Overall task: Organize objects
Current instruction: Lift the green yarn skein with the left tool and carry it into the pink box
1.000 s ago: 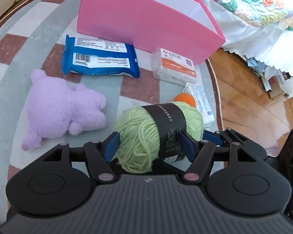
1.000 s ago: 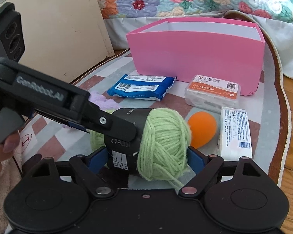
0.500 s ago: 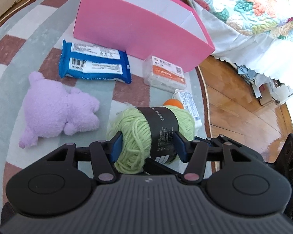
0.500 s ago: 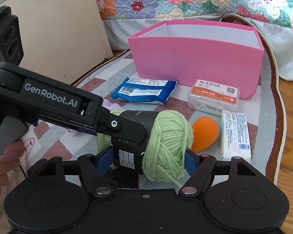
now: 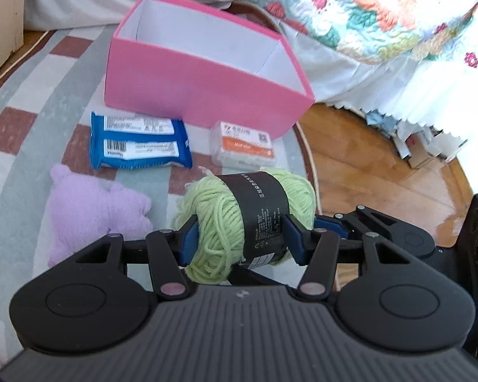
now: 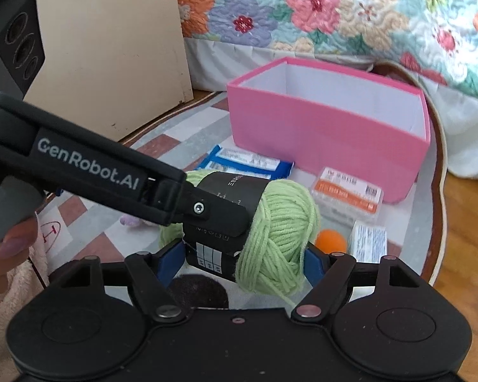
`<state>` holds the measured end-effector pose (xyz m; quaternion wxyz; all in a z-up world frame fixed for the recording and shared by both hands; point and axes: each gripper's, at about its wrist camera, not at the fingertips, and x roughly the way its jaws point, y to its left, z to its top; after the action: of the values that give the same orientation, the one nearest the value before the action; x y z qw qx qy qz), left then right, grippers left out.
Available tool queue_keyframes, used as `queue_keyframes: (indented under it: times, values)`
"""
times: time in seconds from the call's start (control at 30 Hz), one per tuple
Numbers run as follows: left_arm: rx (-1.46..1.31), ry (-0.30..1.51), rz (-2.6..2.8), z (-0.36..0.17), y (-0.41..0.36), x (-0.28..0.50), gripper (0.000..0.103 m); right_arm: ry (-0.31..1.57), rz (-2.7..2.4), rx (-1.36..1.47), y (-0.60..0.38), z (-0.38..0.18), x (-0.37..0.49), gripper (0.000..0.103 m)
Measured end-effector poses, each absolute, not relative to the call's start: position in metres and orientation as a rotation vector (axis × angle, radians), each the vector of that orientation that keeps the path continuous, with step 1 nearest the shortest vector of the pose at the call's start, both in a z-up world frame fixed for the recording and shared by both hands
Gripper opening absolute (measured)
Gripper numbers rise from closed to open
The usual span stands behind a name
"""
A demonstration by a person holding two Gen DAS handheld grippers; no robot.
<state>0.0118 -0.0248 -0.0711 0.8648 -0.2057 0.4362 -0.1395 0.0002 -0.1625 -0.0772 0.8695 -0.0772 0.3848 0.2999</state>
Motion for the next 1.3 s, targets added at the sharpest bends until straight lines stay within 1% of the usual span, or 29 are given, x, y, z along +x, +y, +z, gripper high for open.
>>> queue_keyframes:
  times: [0.2, 0.63, 1.0, 1.3]
  values:
    - [-0.465, 0.883, -0.321, -0.049, -0.016, 0.012, 0.054, 0.788, 0.622, -0.226, -0.156, -0.053, 0.001, 0.084]
    - [-0.432, 0.846, -0.381, 0.002, -0.007, 0.023, 0.054, 0.720, 0.597, -0.218, -0.152, -0.005, 0.014, 0.082]
    - [-0.383, 0.860, -0.410, 0.032, -0.006, 0.066, 0.054, 0.723, 0.588, -0.214, -0.153, 0.018, 0.045, 0.080]
    - [-0.352, 0.853, -0.448, 0.043, -0.011, 0.109, 0.054, 0.717, 0.552, -0.180, -0.159, 0.026, 0.081, 0.080]
